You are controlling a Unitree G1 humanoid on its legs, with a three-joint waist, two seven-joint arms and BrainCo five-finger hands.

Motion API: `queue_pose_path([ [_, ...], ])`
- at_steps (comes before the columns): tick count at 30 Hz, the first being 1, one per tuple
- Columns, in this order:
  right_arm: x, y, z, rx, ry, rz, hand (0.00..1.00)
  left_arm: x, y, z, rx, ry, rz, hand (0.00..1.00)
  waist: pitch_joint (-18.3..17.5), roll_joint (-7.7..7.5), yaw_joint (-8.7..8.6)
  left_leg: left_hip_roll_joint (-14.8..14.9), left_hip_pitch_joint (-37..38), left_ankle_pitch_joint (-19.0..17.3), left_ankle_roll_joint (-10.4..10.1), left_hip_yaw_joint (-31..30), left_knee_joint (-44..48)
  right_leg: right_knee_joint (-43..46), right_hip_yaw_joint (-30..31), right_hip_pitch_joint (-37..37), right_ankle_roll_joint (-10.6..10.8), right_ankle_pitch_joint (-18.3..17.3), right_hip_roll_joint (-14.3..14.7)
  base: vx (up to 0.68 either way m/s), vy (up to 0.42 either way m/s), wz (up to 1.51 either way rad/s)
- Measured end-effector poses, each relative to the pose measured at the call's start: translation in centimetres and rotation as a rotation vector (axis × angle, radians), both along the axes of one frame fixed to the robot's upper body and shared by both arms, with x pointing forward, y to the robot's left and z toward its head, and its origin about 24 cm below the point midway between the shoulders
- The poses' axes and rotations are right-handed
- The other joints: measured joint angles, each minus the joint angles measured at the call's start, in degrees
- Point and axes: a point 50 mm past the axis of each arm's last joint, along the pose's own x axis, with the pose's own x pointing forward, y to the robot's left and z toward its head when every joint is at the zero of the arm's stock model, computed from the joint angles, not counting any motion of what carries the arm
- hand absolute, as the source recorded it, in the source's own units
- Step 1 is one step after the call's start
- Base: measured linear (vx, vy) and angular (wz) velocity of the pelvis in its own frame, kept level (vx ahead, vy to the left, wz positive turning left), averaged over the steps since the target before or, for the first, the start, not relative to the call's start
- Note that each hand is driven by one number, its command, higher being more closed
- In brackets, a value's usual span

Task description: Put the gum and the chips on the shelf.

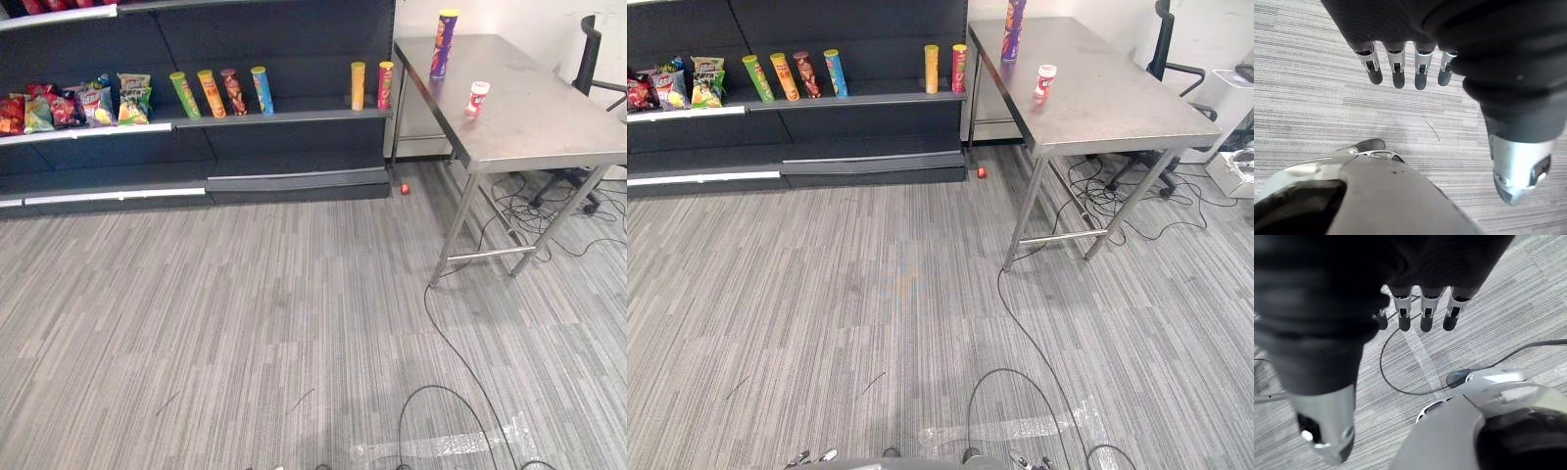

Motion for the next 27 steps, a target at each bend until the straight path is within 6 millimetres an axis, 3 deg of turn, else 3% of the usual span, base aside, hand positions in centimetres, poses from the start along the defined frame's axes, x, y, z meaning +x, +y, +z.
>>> queue_pose_path([
  [4, 1.05, -0.08, 0.13, -0.004, -0.028, 0.003, 0.00, 0.12, -0.07, 0.01, -0.001, -0.004, -0.001, 0.00, 0.6, 0.21, -0.05, 0.2, 0.5, -0.1, -0.4, 0.3, 0.0, -0.4, -0.1, 0.6, 0.0, 0.0, 0.2, 0.00, -0.009, -0.01],
  [17, 0.75, -0.04, 0.10, 0.021, -0.037, -0.029, 0.00, 0.13, -0.11, 0.02, -0.002, -0.010, -0.006, 0.00, 1.2, -0.20, -0.05, 0.4, 1.3, -0.8, -1.1, 1.9, -0.1, -1.8, 0.0, 1.4, 1.1, 0.2, 0.1, -0.04, -0.002, -0.04],
  [27, 0.94, 0.02, 0.11, 0.022, -0.040, -0.021, 0.00, 0.08, -0.08, -0.05, -0.015, 0.000, -0.014, 0.00, 1.2, 0.06, -0.04, 0.4, 1.5, -1.1, -1.0, 3.1, -0.1, -2.1, 0.5, 1.5, 0.4, 0.7, 0.3, 0.07, -0.010, -0.05],
])
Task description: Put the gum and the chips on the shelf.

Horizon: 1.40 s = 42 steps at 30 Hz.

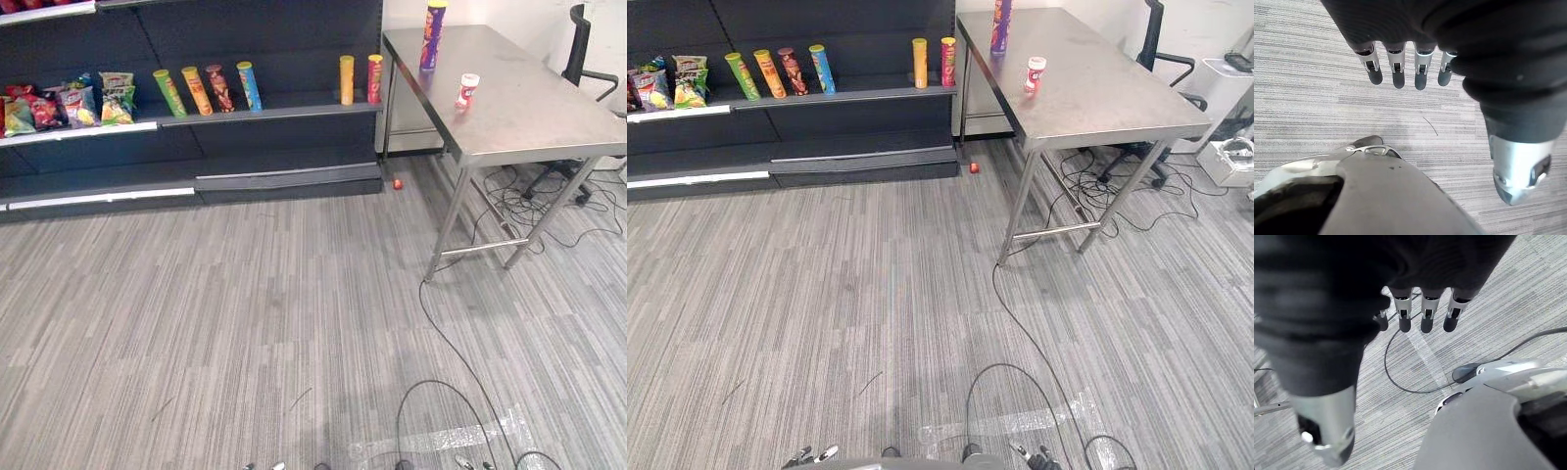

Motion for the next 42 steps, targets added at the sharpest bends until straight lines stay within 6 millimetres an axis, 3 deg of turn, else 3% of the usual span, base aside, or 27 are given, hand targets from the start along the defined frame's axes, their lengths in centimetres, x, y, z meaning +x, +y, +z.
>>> queue_pose_path([
  [12, 0.2, -0.2, 0.1, -0.009, -0.001, 0.029, 0.00, 0.3, 0.0, 0.0, 0.000, -0.003, -0.005, 0.00, 0.2, 0.08, -0.07, 0.1, 0.0, 0.0, 0.0, 0.0, 0.0, 0.9, -0.4, -0.4, 0.0, -0.1, -0.1, -0.02, -0.012, 0.01],
  [16, 2.2, -0.5, 0.6, -0.030, -0.068, 0.054, 0.00, 1.1, 0.0, 0.1, 0.007, -0.019, -0.039, 0.00, 1.5, 0.26, -0.26, -0.1, -2.6, 0.3, -0.1, 0.2, 0.0, 9.4, 0.6, -7.2, -0.5, -3.2, -1.2, -0.05, 0.010, -0.07],
  [21, 3.4, -0.6, 0.9, -0.011, -0.134, -0.015, 0.00, 1.5, 0.1, 0.2, 0.000, -0.039, 0.024, 0.00, 3.5, 0.19, -0.74, -0.3, -3.4, -0.1, -0.8, 1.0, 1.4, 14.2, 1.2, -9.7, -1.0, -6.4, -2.2, 0.02, -0.010, 0.00],
  [22, 3.9, -0.2, 1.0, 0.009, -0.153, -0.016, 0.00, 1.9, 0.6, 0.4, 0.001, -0.064, 0.063, 0.00, 4.3, -0.76, -0.35, 0.7, -7.0, -2.8, -1.9, 1.5, 9.5, 16.5, 1.3, -10.7, -1.5, -7.7, -3.4, 0.04, -0.048, 0.08],
  [23, 4.1, -0.1, 1.0, 0.016, -0.161, -0.014, 0.00, 2.2, 0.8, 0.5, 0.004, -0.079, 0.072, 0.00, 4.6, -1.21, -0.55, 1.5, -9.6, -3.8, -2.1, 2.0, 15.3, 17.4, 1.2, -11.3, -1.5, -8.5, -3.9, 0.02, -0.105, 0.28],
  [24, 4.3, 0.0, 1.1, 0.017, -0.168, 0.000, 0.00, 2.9, 1.0, 0.8, 0.000, -0.118, 0.106, 0.00, 5.6, -1.54, -0.91, 4.1, -15.1, -4.8, -1.2, 2.9, 26.9, 18.6, 0.3, -11.3, -1.5, -9.0, -4.4, 0.01, -0.100, 0.44],
  [25, 4.3, -0.3, 1.2, 0.014, -0.177, 0.003, 0.00, 3.3, 1.1, 0.9, -0.016, -0.148, 0.151, 0.00, 7.0, -1.10, -0.97, 6.8, -18.5, -4.7, -1.0, 2.8, 35.8, 19.6, -0.8, -10.2, -1.6, -9.8, -4.3, 0.01, -0.078, 0.44],
  [27, 4.3, -0.6, 1.2, 0.011, -0.183, 0.004, 0.00, 3.7, 1.2, 1.0, -0.036, -0.177, 0.213, 0.00, 8.7, -1.02, -0.85, 8.8, -21.7, -5.2, -1.1, 0.6, 44.2, 21.0, -1.9, -8.5, -2.3, -11.9, -4.6, 0.04, 0.020, 0.33],
  [29, 4.7, -1.3, 1.5, -0.009, -0.199, 0.002, 0.00, 3.8, 0.7, 1.0, -0.056, -0.184, 0.242, 0.00, 8.9, 0.29, -0.75, 9.1, -23.5, -7.8, -1.2, -1.3, 41.9, 21.5, -2.0, -8.1, -1.8, -12.9, -5.2, 0.10, 0.096, 0.15],
  [31, 5.4, -1.5, 1.7, -0.015, -0.218, 0.005, 0.00, 3.9, 0.7, 1.0, -0.059, -0.189, 0.240, 0.00, 9.2, 0.37, -0.91, 8.5, -24.7, -7.5, -1.2, -2.3, 36.7, 21.5, -1.5, -8.2, -1.1, -13.4, -6.5, 0.13, 0.126, 0.00],
  [33, 6.5, -1.5, 2.1, -0.023, -0.252, 0.012, 0.00, 3.9, 0.5, 1.0, -0.063, -0.195, 0.241, 0.00, 9.2, 0.96, -0.96, 8.4, -25.4, -2.3, -2.5, -5.3, 19.4, 21.3, 0.3, -9.1, 0.2, -14.2, -8.1, 0.21, 0.244, -0.26],
  [35, 7.2, -1.4, 2.3, -0.032, -0.268, 0.030, 0.00, 3.9, 0.1, 0.9, -0.070, -0.191, 0.237, 0.00, 9.5, 2.51, -1.11, 10.7, -26.2, -0.8, -3.6, -6.7, 12.9, 21.2, 2.1, -9.1, 2.1, -15.3, -7.9, 0.34, 0.407, -0.46],
  [36, 7.3, -1.4, 2.4, -0.035, -0.268, 0.035, 0.00, 3.9, 0.0, 0.9, -0.069, -0.192, 0.233, 0.00, 9.6, 2.67, -1.14, 11.4, -26.4, 4.2, -4.2, -5.3, 14.7, 20.6, 4.2, -8.5, 3.3, -16.0, -8.6, 0.37, 0.422, -0.48],
  [37, 7.3, -1.4, 2.4, -0.035, -0.268, 0.035, 0.00, 3.8, -0.1, 0.9, -0.072, -0.188, 0.233, 0.00, 9.6, 2.74, -1.06, 10.9, -26.2, 5.5, -3.5, -4.6, 15.9, 19.0, 5.4, -7.8, 3.4, -16.0, -9.2, 0.43, 0.445, -0.43],
  [38, 7.3, -0.8, 2.2, -0.019, -0.267, 0.033, 0.00, 4.0, 0.3, 1.0, -0.060, -0.202, 0.232, 0.00, 9.2, 1.86, -1.02, 9.5, -27.2, 2.9, -1.4, -3.8, 19.6, 15.2, 6.7, -5.8, 3.0, -15.3, -10.4, 0.46, 0.351, -0.31],
  [39, 7.3, -0.1, 2.1, 0.001, -0.267, 0.031, 0.00, 4.3, 0.7, 1.2, -0.047, -0.219, 0.232, 0.00, 8.7, 0.88, -1.11, 8.4, -28.5, -0.8, -0.7, -2.8, 23.1, 12.7, 8.2, -5.0, 3.7, -11.5, -11.8, 0.55, 0.423, -0.22],
  [42, 7.3, 0.7, 1.9, 0.023, -0.268, 0.022, 0.00, 4.7, 1.1, 1.4, -0.033, -0.227, 0.215, 0.00, 7.8, -0.37, -1.03, 6.1, -28.4, -2.7, 1.4, 0.4, 26.4, 10.9, 11.1, -5.2, 6.7, -3.9, -15.3, 0.42, 0.309, -0.21],
])
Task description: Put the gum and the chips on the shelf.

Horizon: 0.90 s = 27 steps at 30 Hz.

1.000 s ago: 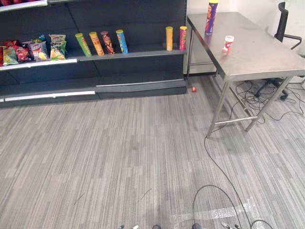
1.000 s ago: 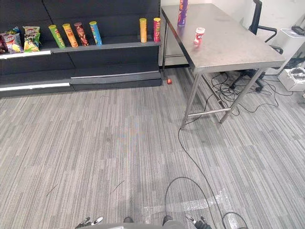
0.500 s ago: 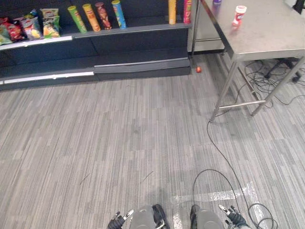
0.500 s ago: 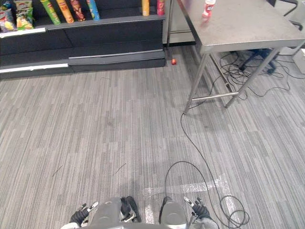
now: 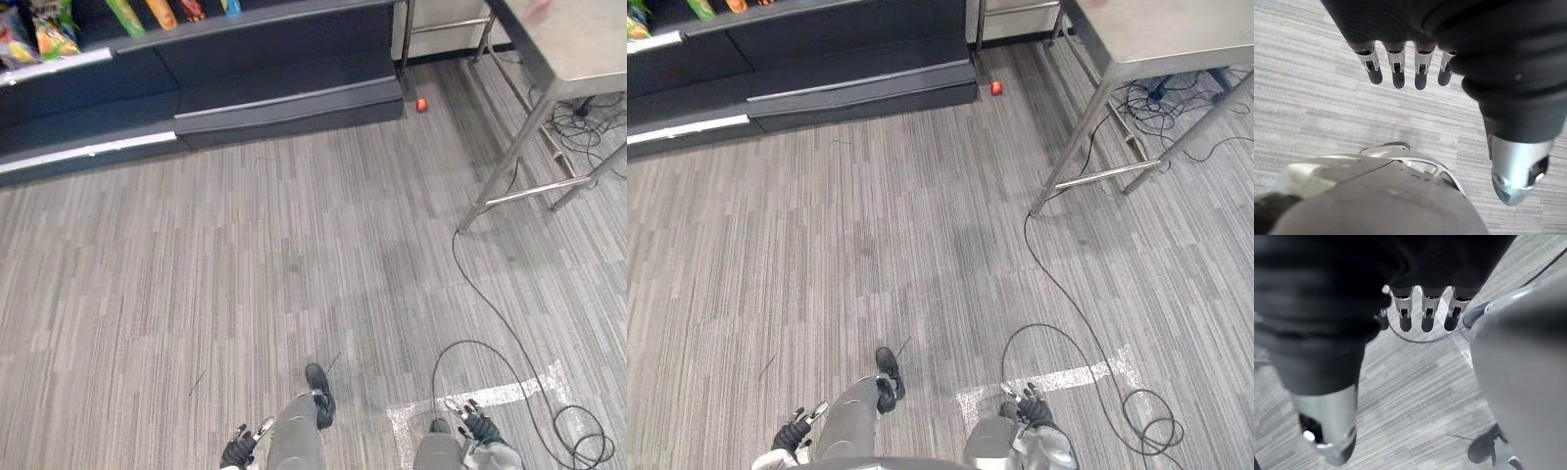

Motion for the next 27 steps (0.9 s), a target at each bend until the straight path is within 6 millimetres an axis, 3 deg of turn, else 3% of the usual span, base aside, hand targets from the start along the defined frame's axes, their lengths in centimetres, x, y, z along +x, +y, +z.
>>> queue_pose_path([
  [2, 0.1, -0.3, 0.1, -0.001, -0.010, -0.022, 0.00, 0.0, -0.2, 0.0, 0.003, 0.007, -0.019, 0.00, -0.1, 0.10, 0.31, -0.6, 3.1, 0.0, 0.0, 2.3, 0.0, 2.7, 2.3, -1.1, -0.2, 6.2, -1.0, 0.41, 0.290, -0.64],
  [4, -0.2, -0.6, 0.1, -0.006, -0.005, -0.036, 0.00, 0.0, 0.1, 0.0, 0.020, 0.013, -0.045, 0.00, -0.3, 0.10, 1.11, 0.0, 5.7, -1.2, -0.6, 4.2, 5.3, 12.0, 3.7, -3.3, -5.0, 15.9, -1.6, 0.36, 0.339, -0.70],
  [5, -0.8, -0.8, 0.0, -0.010, 0.009, -0.039, 0.00, -0.2, -0.1, -0.1, 0.016, 0.019, -0.055, 0.00, -1.1, 0.01, 1.13, -1.0, 7.3, -1.2, -0.5, 3.6, 1.8, 15.0, 3.2, -4.5, -6.3, 17.7, -2.4, 0.16, 0.321, -0.38],
  [6, -1.9, -1.9, 0.0, -0.039, 0.027, -0.048, 0.00, -0.7, -1.0, -0.3, 0.003, 0.035, -0.093, 0.00, -3.1, 2.13, 0.89, -3.4, 13.1, -3.1, 2.8, 4.7, -6.9, 27.1, 1.6, -10.0, -9.2, 19.9, -3.9, 0.04, 0.211, -0.04],
  [8, -1.4, -1.5, 0.0, -0.029, 0.012, -0.049, 0.00, 0.6, -0.7, 0.0, 0.017, 0.009, -0.110, 0.00, -2.8, -0.25, -0.74, -6.8, 16.0, -3.7, 3.8, 4.2, -9.6, 41.0, 2.3, -15.4, -8.5, 14.7, -5.0, 0.20, 0.191, 0.29],
  [10, -0.1, -2.0, 0.7, -0.046, -0.042, -0.054, 0.00, 1.5, -2.3, 0.0, -0.021, -0.015, -0.133, 0.00, -1.1, 1.13, -0.87, -7.4, 21.3, -4.1, 4.1, 4.5, -13.2, 49.7, -1.9, -21.8, -9.2, 3.9, -0.9, 0.28, 0.097, -0.05],
  [12, 1.0, -2.2, 1.3, -0.057, -0.088, -0.045, 0.00, 1.6, -2.8, -0.1, -0.036, -0.017, -0.137, 0.00, 0.6, 2.30, -1.61, -7.3, 26.3, -5.0, 3.8, 5.2, -16.6, 46.7, -7.1, -23.5, -9.1, -1.1, 2.1, 0.25, 0.042, -0.31],
  [13, 1.6, -2.1, 1.5, -0.058, -0.102, -0.033, 0.00, 1.7, -3.2, -0.1, -0.048, -0.017, -0.137, 0.00, 0.8, 2.54, -1.72, -6.9, 28.1, -7.2, 2.9, 6.1, -17.4, 41.4, -9.5, -25.3, -9.0, -2.4, 4.2, 0.25, -0.004, -0.34],
  [16, 1.8, -1.9, 1.5, -0.056, -0.100, -0.019, 0.00, 2.1, -4.0, -0.1, -0.066, -0.024, -0.143, 0.00, 1.7, 2.87, -2.15, -5.2, 29.4, -10.1, 0.7, 6.7, -16.3, 22.7, -10.6, -26.9, -7.4, -0.7, 8.5, 0.32, -0.183, -0.09],
  [18, 1.0, -2.0, 1.2, -0.058, -0.078, -0.022, 0.00, 2.7, -4.1, 0.0, -0.056, -0.034, -0.171, 0.00, 2.3, 2.90, -2.34, -3.7, 32.0, -12.6, -2.8, 5.8, -16.3, 1.6, -7.5, -26.4, -5.6, 7.8, 10.8, 0.45, -0.236, 0.11],
  [19, 0.7, -1.9, 1.1, -0.055, -0.071, -0.021, 0.00, 2.6, -4.0, 0.0, -0.054, -0.032, -0.173, 0.00, 2.5, 2.51, -2.70, -3.6, 32.8, -13.2, -3.8, 5.5, -16.5, -2.8, -6.4, -25.5, -4.8, 9.6, 10.7, 0.47, -0.266, 0.31],
  [20, 0.2, -1.9, 0.8, -0.051, -0.050, -0.024, 0.00, 2.2, -3.8, -0.1, -0.054, -0.017, -0.155, 0.00, 3.4, 3.00, -3.54, -2.3, 35.7, -14.3, -5.9, 3.9, -16.9, -2.1, -5.1, -24.8, -4.3, 16.9, 11.3, 0.61, -0.331, 0.33],
  [21, 0.2, -1.9, 0.9, -0.051, -0.051, -0.023, 0.00, 2.1, -4.3, -0.2, -0.065, -0.011, -0.158, 0.00, 3.4, 4.26, -4.08, -1.6, 36.3, -13.5, -6.4, 3.5, -17.3, 0.6, -5.4, -25.6, -5.0, 16.9, 12.2, 0.52, -0.274, 0.33],
  [22, 0.5, -2.2, 1.0, -0.057, -0.058, -0.025, 0.00, 2.2, -4.9, -0.3, -0.082, -0.016, -0.168, 0.00, 3.2, 5.07, -4.46, -0.7, 36.8, -11.3, -6.9, 2.5, -17.7, 5.1, -5.8, -27.2, -8.7, 13.9, 13.0, 0.55, -0.277, 0.17],
  [24, 1.1, -2.3, 1.3, -0.061, -0.083, -0.023, 0.00, 2.5, -5.2, -0.2, -0.082, -0.028, -0.202, 0.00, 3.3, 5.12, -4.90, 0.4, 38.0, -3.9, -8.9, 1.9, -18.0, 13.6, -7.3, -28.1, -11.2, 8.1, 12.5, 0.51, -0.283, 0.24],
  [26, 0.9, -2.7, 1.4, -0.067, -0.081, -0.020, 0.00, 2.5, -5.2, -0.2, -0.085, -0.031, -0.201, 0.00, 3.1, 5.09, -5.01, 0.8, 38.1, -0.1, -9.4, 0.4, -17.0, 16.7, -8.4, -27.7, -11.8, 4.9, 11.3, 0.51, -0.223, 0.46],
  [27, 0.8, -3.0, 1.4, -0.072, -0.079, -0.016, 0.00, 2.5, -5.2, -0.2, -0.092, -0.033, -0.179, 0.00, 3.1, 5.11, -5.21, 1.1, 37.9, 2.7, -10.6, -1.2, -15.5, 18.7, -9.2, -26.8, -11.9, 2.1, 10.2, 0.43, -0.154, 0.50],
])
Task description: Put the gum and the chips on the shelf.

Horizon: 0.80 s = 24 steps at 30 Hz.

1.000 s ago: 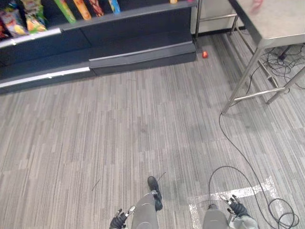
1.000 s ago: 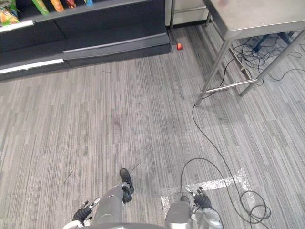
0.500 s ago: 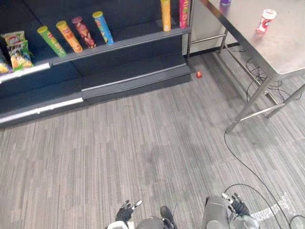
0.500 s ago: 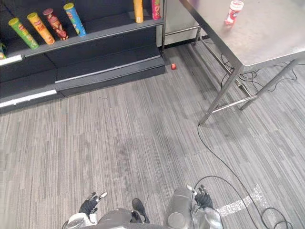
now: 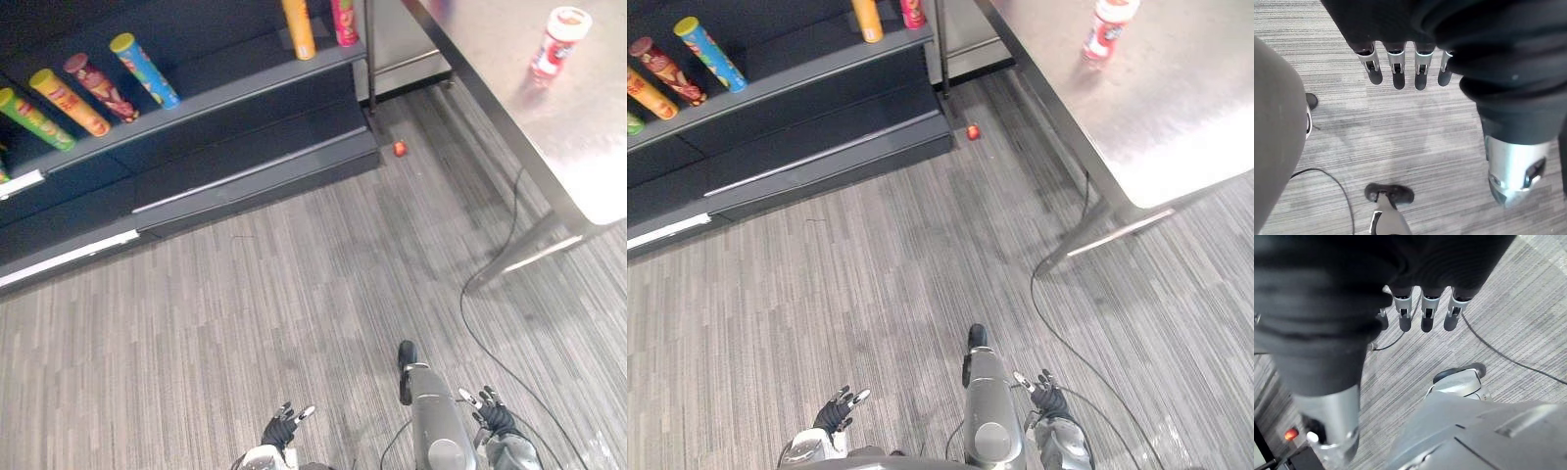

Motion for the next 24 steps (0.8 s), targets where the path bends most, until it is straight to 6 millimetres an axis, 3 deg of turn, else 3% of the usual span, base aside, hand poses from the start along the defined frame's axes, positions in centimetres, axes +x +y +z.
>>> queue_pose_path([
  [1, 0.0, -0.1, 0.0, -0.001, 0.001, 0.001, 0.00, 0.0, 0.0, 0.0, -0.002, 0.000, 0.006, 0.00, 0.0, 0.02, 0.07, 0.1, -0.1, 0.9, -0.4, -1.0, 0.8, 0.7, -0.3, 0.3, 0.0, -0.9, -0.4, 0.34, -0.114, 0.46],
  [3, -0.2, -0.4, 0.0, -0.009, 0.009, 0.007, 0.00, 0.0, 0.2, 0.0, -0.006, 0.002, 0.025, 0.00, -0.2, 0.07, 0.06, 1.4, -2.2, 3.3, -4.0, -3.3, 7.3, 1.9, -1.0, 2.4, 0.3, -4.0, -1.1, 0.25, -0.106, 0.33],
  [5, -0.7, -0.7, -0.2, -0.006, 0.026, 0.010, 0.00, 0.0, 0.4, 0.0, -0.010, -0.001, 0.056, 0.00, -0.4, 0.02, 0.13, 3.1, -6.4, 6.5, -3.7, -6.0, 17.9, 1.8, -1.4, 4.9, 0.8, -6.2, -1.1, 0.21, -0.129, 0.16],
  [7, -1.3, -0.5, -0.4, 0.000, 0.043, 0.005, 0.00, -0.3, 1.0, 0.0, -0.023, -0.009, 0.130, 0.00, -0.3, -0.48, 0.58, 6.8, -12.5, 16.2, -2.3, -6.8, 33.0, 0.1, -1.2, 9.2, 0.1, -8.6, -0.1, 0.21, -0.080, -0.20],
  [8, -1.4, -0.4, -0.5, 0.003, 0.044, 0.004, 0.00, -0.4, 1.1, 0.1, -0.025, -0.011, 0.146, 0.00, -0.6, -0.41, 0.62, 7.8, -14.5, 14.4, -1.8, -6.3, 37.3, -0.1, -1.1, 10.0, -0.6, -8.9, 0.1, 0.24, -0.025, -0.28],
  [10, -2.1, -0.5, -0.6, 0.002, 0.054, -0.014, 0.00, 0.1, 1.3, 0.3, -0.047, -0.045, 0.214, 0.00, -0.7, -0.59, 0.87, 9.3, -21.6, 3.4, 1.7, -2.5, 48.5, -1.4, -0.7, 14.1, -0.9, -10.1, 0.2, 0.28, -0.010, -0.17],
  [11, -2.3, -0.4, -0.7, 0.005, 0.059, -0.014, 0.00, 0.3, 1.3, 0.4, -0.046, -0.059, 0.214, 0.00, -0.8, -0.69, 1.19, 9.3, -23.2, 1.4, 2.2, -1.4, 49.2, -1.8, -0.7, 15.0, -0.8, -10.3, 0.2, 0.26, 0.028, -0.16],
  [13, -3.1, 0.2, -1.1, 0.019, 0.079, -0.012, 0.00, 1.3, 1.5, 1.0, -0.043, -0.117, 0.208, 0.00, -1.1, -1.20, 3.28, 9.3, -29.1, -3.7, 5.3, 2.7, 46.3, -3.5, -0.3, 18.0, 0.0, -10.9, -0.2, 0.22, 0.076, -0.18],
  [14, -3.2, 0.5, -1.1, 0.021, 0.083, -0.006, 0.00, 1.4, 1.5, 1.1, -0.042, -0.128, 0.207, 0.00, -1.2, -1.47, 3.65, 9.2, -30.1, -4.4, 5.8, 3.7, 43.6, -3.9, -0.2, 18.5, 0.3, -11.0, -0.4, 0.24, 0.122, -0.11],
  [17, -2.4, 1.5, -1.0, 0.035, 0.048, -0.008, 0.00, 1.3, 1.7, 1.2, -0.036, -0.134, 0.213, 0.00, -2.9, -2.86, 4.29, 5.6, -30.8, -3.0, 6.6, 5.1, 15.3, -3.9, 1.2, 20.2, 3.1, -12.2, -2.6, 0.27, 0.198, -0.16],
  [19, -2.2, 1.5, -0.9, 0.033, 0.044, -0.006, 0.00, 1.3, 1.6, 1.1, -0.037, -0.133, 0.213, 0.00, -3.8, -3.24, 5.04, 3.5, -31.0, -1.3, 6.0, 2.0, 4.5, -3.0, 3.3, 20.4, 4.9, -14.4, -4.2, 0.34, 0.346, -0.40],
  [21, -2.1, 1.3, -0.9, 0.027, 0.052, -0.003, 0.00, 0.7, 1.4, 0.9, -0.037, -0.113, 0.217, 0.00, -4.4, -2.16, 5.09, 3.6, -31.0, -1.3, 5.3, -2.3, 0.9, -3.0, 5.8, 21.8, 7.7, -16.2, -4.4, 0.36, 0.415, -0.51],
  [22, -2.1, 1.2, -1.0, 0.025, 0.057, -0.001, 0.00, 0.6, 1.5, 0.8, -0.036, -0.105, 0.217, 0.00, -4.5, -2.18, 5.03, 3.8, -31.0, 2.1, 4.5, -2.9, 1.8, -3.4, 6.8, 22.3, 8.7, -16.8, -4.6, 0.30, 0.382, -0.53],
  [23, -2.1, 1.3, -1.1, 0.029, 0.068, -0.002, 0.00, 0.5, 1.6, 0.7, -0.036, -0.096, 0.218, 0.00, -5.2, -2.40, 4.99, 2.7, -30.9, 4.2, 4.8, -3.0, 4.0, -5.2, 8.3, 23.4, 8.4, -17.0, -5.5, 0.39, 0.432, -0.52],
  [24, -2.5, 1.9, -1.5, 0.050, 0.089, -0.001, 0.00, -0.1, 2.3, 0.5, -0.027, -0.080, 0.236, 0.00, -7.3, -4.06, 4.83, 0.9, -32.2, 2.5, 5.8, -2.4, 7.0, -9.2, 11.1, 24.8, 8.0, -16.5, -6.6, 0.51, 0.464, -0.39],
])
